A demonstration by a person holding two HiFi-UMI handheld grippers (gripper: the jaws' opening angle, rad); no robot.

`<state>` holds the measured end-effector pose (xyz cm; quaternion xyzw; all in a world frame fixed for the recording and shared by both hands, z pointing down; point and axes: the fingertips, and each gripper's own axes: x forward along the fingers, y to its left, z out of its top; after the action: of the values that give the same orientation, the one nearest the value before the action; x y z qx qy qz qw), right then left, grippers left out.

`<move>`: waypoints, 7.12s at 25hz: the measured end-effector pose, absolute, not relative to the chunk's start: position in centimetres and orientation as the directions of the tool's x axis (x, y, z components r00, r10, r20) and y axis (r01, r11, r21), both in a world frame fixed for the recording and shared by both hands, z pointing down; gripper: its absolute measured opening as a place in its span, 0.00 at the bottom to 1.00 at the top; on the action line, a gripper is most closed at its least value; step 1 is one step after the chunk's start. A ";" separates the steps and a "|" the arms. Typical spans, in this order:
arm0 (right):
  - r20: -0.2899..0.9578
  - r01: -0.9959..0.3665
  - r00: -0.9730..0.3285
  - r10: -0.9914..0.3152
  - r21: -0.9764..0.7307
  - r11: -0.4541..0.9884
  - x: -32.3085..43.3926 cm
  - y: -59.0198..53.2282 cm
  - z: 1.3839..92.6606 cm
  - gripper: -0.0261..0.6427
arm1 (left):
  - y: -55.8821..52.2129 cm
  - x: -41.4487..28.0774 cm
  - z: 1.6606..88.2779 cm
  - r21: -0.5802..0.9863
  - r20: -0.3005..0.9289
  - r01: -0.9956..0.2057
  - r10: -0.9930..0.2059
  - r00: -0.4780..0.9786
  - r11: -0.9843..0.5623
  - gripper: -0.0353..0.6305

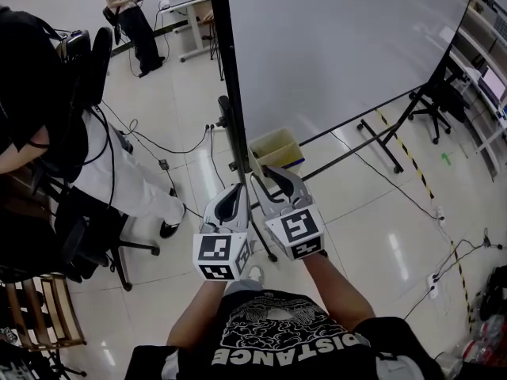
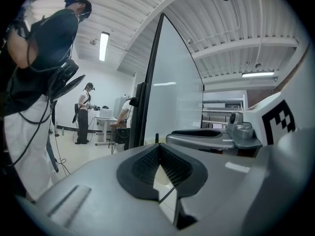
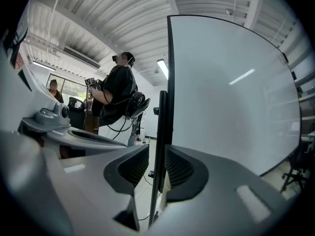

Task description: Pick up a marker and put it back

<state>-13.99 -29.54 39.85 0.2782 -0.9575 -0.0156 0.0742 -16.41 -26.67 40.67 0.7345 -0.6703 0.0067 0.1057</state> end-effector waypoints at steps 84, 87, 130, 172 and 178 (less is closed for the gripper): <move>-0.122 -0.660 -0.750 -0.650 0.213 0.721 -4.4 -19.4 31.4 0.09 | -18.6 -9.4 37.1 0.124 0.060 -0.980 -0.984 0.167 -0.159 0.06; -0.114 -0.660 -0.749 -0.652 0.211 0.721 -3.9 -18.7 31.8 0.09 | -18.0 -9.1 36.8 0.120 0.048 -0.980 -0.985 0.165 -0.158 0.06; -0.127 -0.664 -0.747 -0.652 0.196 0.722 -7.5 -26.5 31.0 0.09 | -25.0 -12.3 37.8 0.124 0.066 -0.978 -0.982 0.175 -0.166 0.06; 0.061 -0.671 -0.726 -0.684 0.153 0.726 -15.8 -34.9 39.3 0.09 | -31.8 -19.4 40.5 0.181 0.111 -0.963 -0.969 0.221 -0.199 0.06; 0.097 -0.669 -0.721 -0.686 0.162 0.726 -16.4 -35.2 40.6 0.09 | -32.0 -19.9 40.3 0.184 0.111 -0.963 -0.969 0.220 -0.198 0.06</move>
<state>-16.43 -35.20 40.59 0.3657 -0.9259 -0.0579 0.0752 -19.91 -32.03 40.29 0.7738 -0.6242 -0.0146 0.1070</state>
